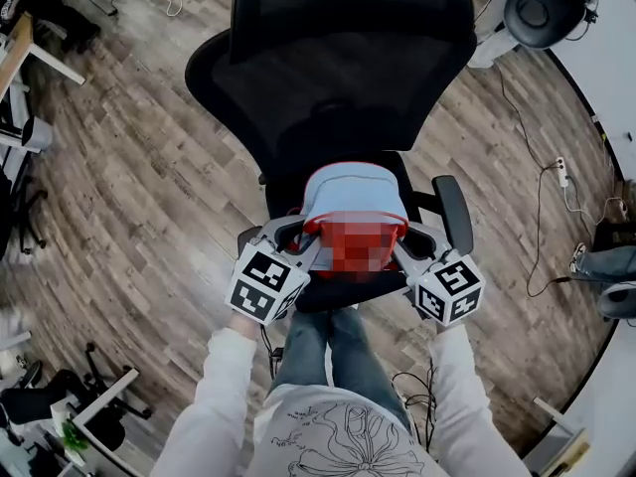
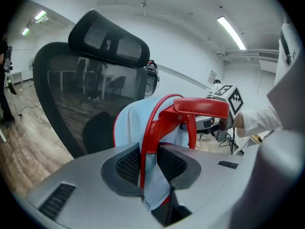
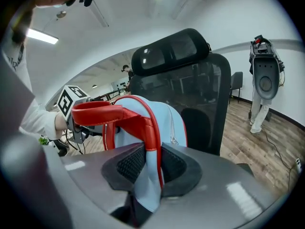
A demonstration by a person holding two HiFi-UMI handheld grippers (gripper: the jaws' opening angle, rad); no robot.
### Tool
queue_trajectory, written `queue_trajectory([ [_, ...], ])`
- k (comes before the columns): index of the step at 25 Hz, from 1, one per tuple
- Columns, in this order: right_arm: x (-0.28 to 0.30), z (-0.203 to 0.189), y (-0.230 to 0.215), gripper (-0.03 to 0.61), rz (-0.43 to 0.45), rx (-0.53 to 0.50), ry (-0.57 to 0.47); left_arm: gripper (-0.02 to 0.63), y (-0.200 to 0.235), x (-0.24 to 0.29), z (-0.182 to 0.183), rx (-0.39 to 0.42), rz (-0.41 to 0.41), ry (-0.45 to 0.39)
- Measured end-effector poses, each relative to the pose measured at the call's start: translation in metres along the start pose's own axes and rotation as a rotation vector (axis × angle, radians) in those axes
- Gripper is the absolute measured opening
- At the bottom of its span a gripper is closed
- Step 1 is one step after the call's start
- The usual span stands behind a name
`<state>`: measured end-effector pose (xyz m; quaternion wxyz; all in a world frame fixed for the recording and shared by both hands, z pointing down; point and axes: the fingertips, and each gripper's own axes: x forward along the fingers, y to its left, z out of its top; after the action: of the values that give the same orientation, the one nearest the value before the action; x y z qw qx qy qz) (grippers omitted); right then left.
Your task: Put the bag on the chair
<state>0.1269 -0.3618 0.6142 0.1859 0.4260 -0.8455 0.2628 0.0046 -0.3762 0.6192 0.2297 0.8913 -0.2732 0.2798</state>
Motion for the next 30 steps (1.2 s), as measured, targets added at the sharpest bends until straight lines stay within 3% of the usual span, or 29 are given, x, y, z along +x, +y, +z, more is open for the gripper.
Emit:
queue_trajectory([
  [17,0.067,-0.091,-0.052,0.095,0.014,0.008,0.172,0.091,0.032,0.088,-0.079,-0.016,-0.019,0.171],
  [30,0.097,-0.146,-0.074,0.101,0.022,-0.026,0.222,0.091,0.041,0.129,-0.129,-0.018,-0.002,0.225],
])
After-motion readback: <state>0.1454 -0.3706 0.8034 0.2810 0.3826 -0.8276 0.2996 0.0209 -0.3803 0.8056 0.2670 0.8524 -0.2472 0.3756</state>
